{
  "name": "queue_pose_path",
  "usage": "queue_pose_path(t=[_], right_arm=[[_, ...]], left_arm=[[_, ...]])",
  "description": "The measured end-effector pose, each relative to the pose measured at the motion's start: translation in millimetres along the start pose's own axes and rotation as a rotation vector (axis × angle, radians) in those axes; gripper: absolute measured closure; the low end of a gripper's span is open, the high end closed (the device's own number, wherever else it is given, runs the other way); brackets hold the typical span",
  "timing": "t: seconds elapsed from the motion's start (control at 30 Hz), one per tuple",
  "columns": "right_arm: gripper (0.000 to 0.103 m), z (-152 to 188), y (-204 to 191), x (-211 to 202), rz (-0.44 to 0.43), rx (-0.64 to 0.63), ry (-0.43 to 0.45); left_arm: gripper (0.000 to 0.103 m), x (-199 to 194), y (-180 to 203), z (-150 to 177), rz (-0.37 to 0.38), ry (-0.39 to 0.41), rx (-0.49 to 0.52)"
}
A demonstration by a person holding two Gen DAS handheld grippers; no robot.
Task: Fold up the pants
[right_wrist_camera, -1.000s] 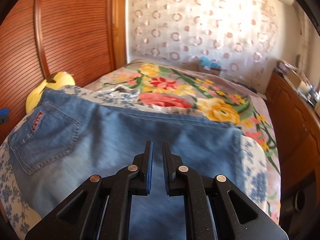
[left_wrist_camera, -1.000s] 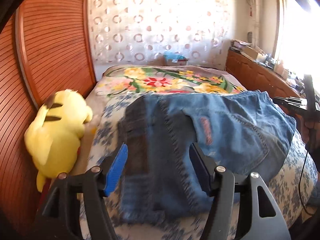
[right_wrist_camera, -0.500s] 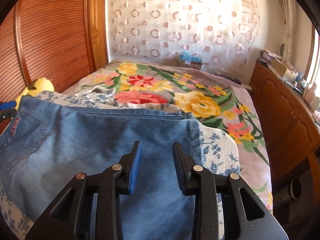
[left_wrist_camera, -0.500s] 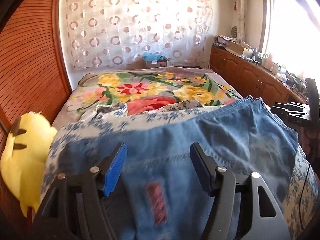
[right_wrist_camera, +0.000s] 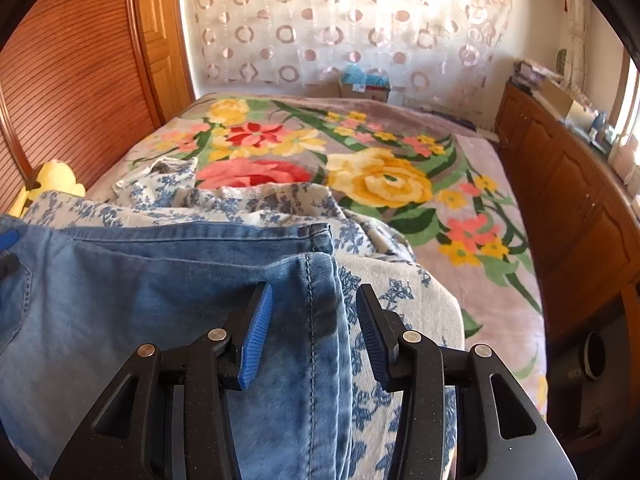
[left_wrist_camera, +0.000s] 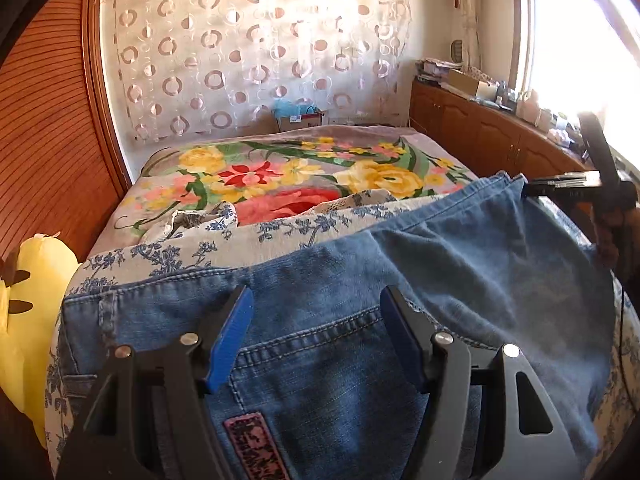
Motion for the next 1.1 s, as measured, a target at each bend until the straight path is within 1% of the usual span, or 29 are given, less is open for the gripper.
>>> queue_pose_path(t=[0.13,0.23,0.27,0.3,0.33,0.37,0.4,0.43,0.5,0.53,0.57,0.67,0.73,0.8,0.87,0.93,0.97,1.0,1.03,1.1], right_arm=[[0.059,-1.6,-1.4,3.7,-0.016,-0.009,-0.011],[0.059,-0.8,-0.8,8.6,-0.041,0.006,-0.037],[0.064,-0.3,-1.0,9.6,-0.042,0.003,-0.043],[0.072,0.4,-2.9,10.5,-0.055,-0.003,-0.048],[0.076,1.5,-5.6,10.6,-0.061,-0.014,-0.052],[0.088,1.6,-6.7,8.0,-0.057,-0.025,-0.042],[0.095,0.2,-8.3,4.5,-0.062,-0.025,-0.027],[0.096,-2.2,-8.8,-0.7,-0.058,-0.022,0.001],[0.1,-11.2,-8.4,-18.7,-0.044,-0.003,0.082],[0.1,-17.2,-7.9,-29.4,-0.036,0.002,0.126],[0.1,-23.1,-6.7,-36.5,-0.009,0.001,0.153],[0.101,-41.9,-7.6,-46.4,0.048,-0.016,0.204],[0.101,-51.3,-7.9,-40.8,0.077,-0.029,0.193],[0.101,-55.4,-8.8,-29.9,0.105,-0.038,0.169],[0.101,-52.2,-11.4,-11.9,0.134,-0.063,0.118],[0.099,-41.1,-11.1,4.7,0.15,-0.07,0.056],[0.097,-37.0,-9.5,6.7,0.147,-0.055,0.044],[0.092,-33.5,-7.4,5.6,0.136,-0.038,0.04],[0.09,-28.9,-6.5,1.6,0.117,-0.022,0.039],[0.079,-18.5,-5.2,-11.7,0.081,0.005,0.04]], left_arm=[[0.037,1.4,4.2,4.4,-0.009,-0.013,0.013],[0.037,3.8,2.8,6.2,-0.014,-0.028,0.007],[0.037,4.8,2.8,6.8,-0.018,-0.034,0.007],[0.037,6.0,3.1,7.0,-0.022,-0.038,0.008],[0.037,6.6,3.2,7.1,-0.025,-0.041,0.009],[0.037,7.2,3.0,6.7,-0.025,-0.042,0.008],[0.037,7.0,3.0,6.5,-0.023,-0.041,0.007],[0.037,5.8,3.0,5.9,-0.019,-0.035,0.005],[0.037,4.1,2.7,4.7,-0.012,-0.023,-0.001],[0.037,1.0,1.1,3.9,-0.007,-0.008,-0.007],[0.037,-1.8,-0.1,2.8,-0.002,0.005,-0.013],[0.037,-12.9,-6.5,-3.4,0.002,0.06,-0.043],[0.037,-20.0,-12.0,-7.7,-0.002,0.092,-0.062],[0.037,-22.4,-15.3,-9.6,-0.005,0.103,-0.068],[0.037,-19.8,-16.5,-7.9,-0.008,0.09,-0.068],[0.037,-13.8,-15.7,-3.8,-0.001,0.064,-0.061],[0.037,-10.7,-14.3,-2.0,0.001,0.051,-0.055],[0.037,-8.6,-12.8,-0.9,0.001,0.043,-0.05],[0.037,-6.9,-11.2,0.4,0.001,0.034,-0.041],[0.037,-6.3,-8.3,1.3,0.0,0.029,-0.028]])
Point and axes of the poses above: each gripper's, at about its wrist camera, not at the fingertips, and x roughly the way its jaws point, y to its right, z to its underside, the point moved 8 cm from there along x, roughly the way its jaws point, and after that the axes turned 8 degrees about z, right-handed, at the moved point
